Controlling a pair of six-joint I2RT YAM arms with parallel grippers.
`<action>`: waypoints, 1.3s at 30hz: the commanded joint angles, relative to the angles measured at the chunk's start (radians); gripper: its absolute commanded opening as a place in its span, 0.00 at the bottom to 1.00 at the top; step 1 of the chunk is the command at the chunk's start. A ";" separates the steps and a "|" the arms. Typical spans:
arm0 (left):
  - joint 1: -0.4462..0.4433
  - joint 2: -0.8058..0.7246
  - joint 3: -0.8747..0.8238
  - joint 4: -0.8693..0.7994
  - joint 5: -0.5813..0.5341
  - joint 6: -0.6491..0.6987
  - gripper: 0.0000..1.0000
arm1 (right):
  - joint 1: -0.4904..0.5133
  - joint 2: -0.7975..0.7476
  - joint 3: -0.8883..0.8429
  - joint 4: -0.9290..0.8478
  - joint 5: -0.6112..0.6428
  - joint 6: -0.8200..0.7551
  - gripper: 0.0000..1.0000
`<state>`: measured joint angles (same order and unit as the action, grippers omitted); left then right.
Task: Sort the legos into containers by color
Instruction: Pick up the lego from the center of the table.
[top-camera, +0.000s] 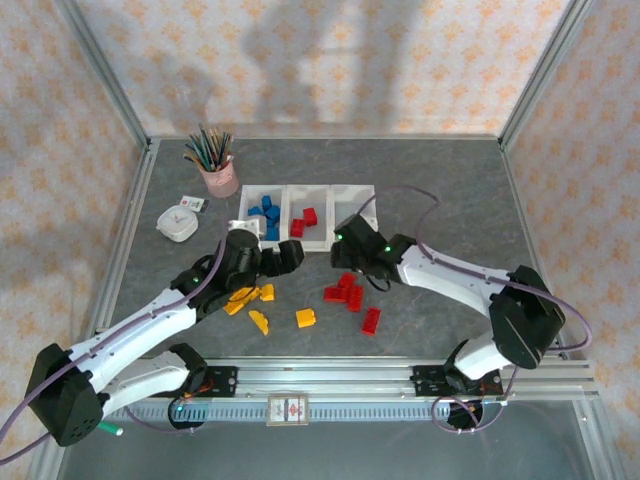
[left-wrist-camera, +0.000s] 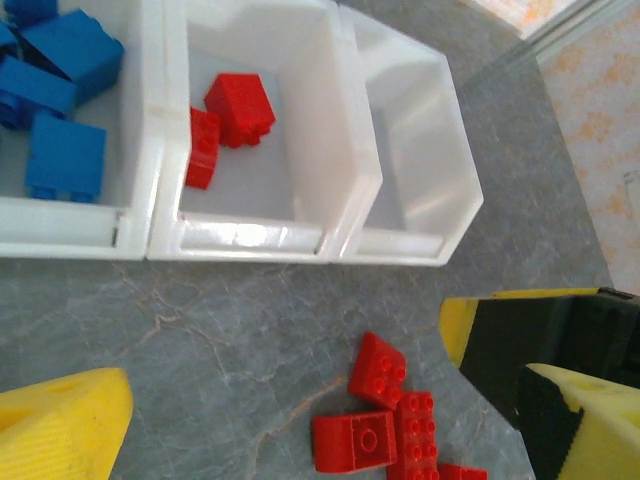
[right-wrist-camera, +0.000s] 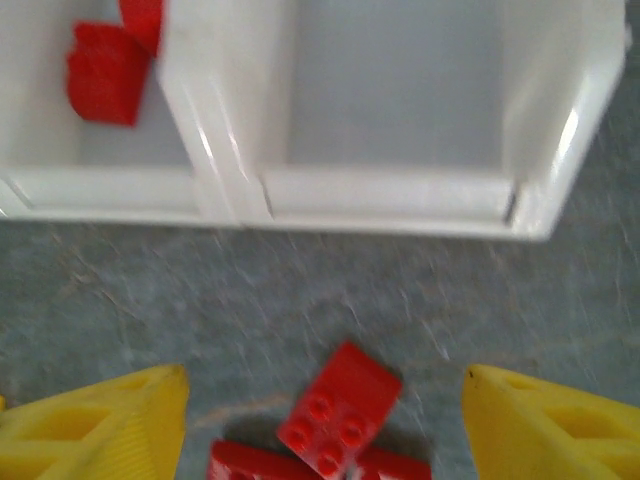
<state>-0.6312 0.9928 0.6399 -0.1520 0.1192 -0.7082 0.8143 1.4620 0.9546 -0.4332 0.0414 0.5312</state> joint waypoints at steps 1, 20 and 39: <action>-0.028 0.021 -0.031 0.076 -0.031 -0.047 0.99 | 0.019 -0.051 -0.077 0.009 0.011 0.092 0.73; -0.056 0.009 -0.082 0.094 -0.089 -0.088 0.99 | 0.065 0.115 -0.076 0.062 0.032 0.183 0.74; -0.055 -0.095 -0.106 -0.029 -0.203 -0.112 0.99 | 0.090 0.314 0.107 0.034 0.034 0.136 0.60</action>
<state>-0.6807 0.9287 0.5484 -0.1276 -0.0315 -0.8005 0.8917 1.7409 1.0115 -0.3672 0.0383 0.6880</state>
